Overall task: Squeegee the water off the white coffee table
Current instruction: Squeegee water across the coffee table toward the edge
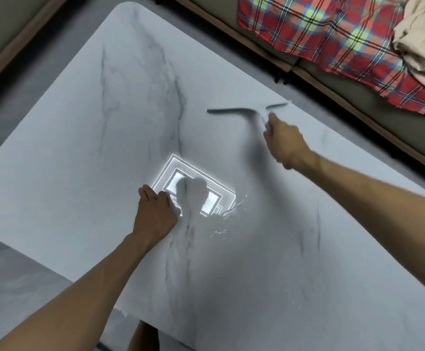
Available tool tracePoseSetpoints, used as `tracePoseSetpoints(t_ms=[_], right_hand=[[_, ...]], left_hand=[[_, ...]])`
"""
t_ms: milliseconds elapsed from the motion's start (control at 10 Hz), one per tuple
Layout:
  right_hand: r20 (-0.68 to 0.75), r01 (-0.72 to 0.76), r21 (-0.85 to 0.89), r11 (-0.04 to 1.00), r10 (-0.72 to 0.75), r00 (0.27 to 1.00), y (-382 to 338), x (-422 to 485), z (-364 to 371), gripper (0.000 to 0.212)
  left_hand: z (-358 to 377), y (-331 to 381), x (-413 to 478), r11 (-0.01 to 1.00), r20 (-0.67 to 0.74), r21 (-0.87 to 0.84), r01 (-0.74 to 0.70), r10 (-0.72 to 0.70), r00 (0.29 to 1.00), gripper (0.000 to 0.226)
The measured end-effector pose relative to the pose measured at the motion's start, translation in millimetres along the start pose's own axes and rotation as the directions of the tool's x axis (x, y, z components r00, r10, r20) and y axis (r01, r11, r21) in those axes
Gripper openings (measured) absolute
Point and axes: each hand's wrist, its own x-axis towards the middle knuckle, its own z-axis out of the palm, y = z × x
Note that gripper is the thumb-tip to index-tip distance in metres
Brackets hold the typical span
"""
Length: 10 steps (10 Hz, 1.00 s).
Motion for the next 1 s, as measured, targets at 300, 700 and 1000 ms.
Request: tracePoseSetpoints(t_ms=[300, 700, 1000], right_hand=[[0.19, 0.003, -0.14, 0.99, 0.024, 0.982, 88, -177, 21, 0.055], [-0.01, -0.167, 0.232, 0.958, 0.174, 0.985, 42, 2, -33, 0.003], [0.111, -0.027, -0.078, 0.997, 0.036, 0.993, 126, -138, 19, 0.055]], left_hand=[[0, 0, -2, 0.995, -0.078, -0.016, 0.101, -0.102, 0.992, 0.041], [22, 40, -8, 0.979, -0.191, 0.171, -0.114, 0.147, 0.97, 0.023], [44, 86, 15, 0.969, -0.003, 0.217, -0.117, 0.121, 0.993, 0.031]])
